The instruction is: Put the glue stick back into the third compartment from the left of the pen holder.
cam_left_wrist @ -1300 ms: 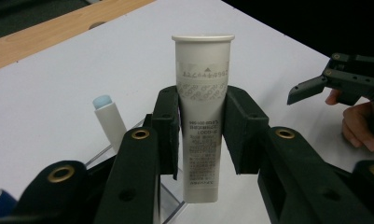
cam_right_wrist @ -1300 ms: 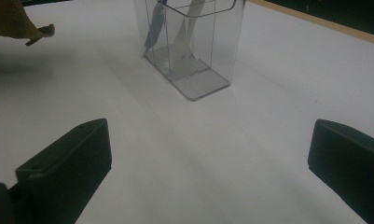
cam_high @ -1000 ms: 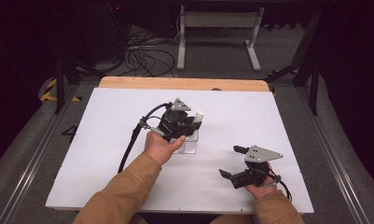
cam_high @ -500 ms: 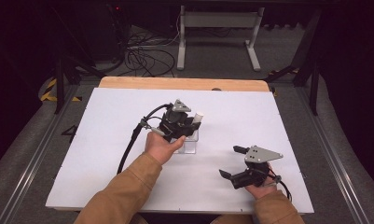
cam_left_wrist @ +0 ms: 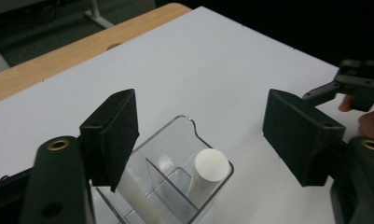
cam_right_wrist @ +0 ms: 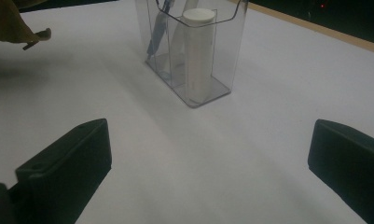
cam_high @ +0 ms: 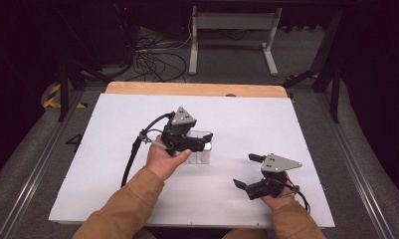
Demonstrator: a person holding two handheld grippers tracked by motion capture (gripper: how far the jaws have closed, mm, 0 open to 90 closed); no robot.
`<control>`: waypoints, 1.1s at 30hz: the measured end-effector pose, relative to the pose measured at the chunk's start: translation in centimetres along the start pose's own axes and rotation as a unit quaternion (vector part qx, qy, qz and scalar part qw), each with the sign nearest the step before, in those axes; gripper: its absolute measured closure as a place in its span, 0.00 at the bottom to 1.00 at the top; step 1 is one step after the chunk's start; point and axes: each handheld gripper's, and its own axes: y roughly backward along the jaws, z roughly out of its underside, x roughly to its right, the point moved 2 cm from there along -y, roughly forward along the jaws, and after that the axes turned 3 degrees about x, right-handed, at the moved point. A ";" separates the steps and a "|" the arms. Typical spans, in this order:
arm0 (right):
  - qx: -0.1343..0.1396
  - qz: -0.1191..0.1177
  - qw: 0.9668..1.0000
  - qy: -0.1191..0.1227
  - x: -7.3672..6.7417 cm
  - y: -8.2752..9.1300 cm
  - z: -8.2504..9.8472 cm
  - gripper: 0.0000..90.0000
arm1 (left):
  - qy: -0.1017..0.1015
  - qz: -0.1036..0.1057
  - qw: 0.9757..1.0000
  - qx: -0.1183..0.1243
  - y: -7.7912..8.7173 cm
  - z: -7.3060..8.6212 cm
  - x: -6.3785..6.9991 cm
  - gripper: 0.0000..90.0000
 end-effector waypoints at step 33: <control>0.004 -0.003 1.000 0.005 -0.3 -0.2 -0.3 0.00 | -0.036 0.007 0.997 0.068 5.3 1.4 -0.2 0.19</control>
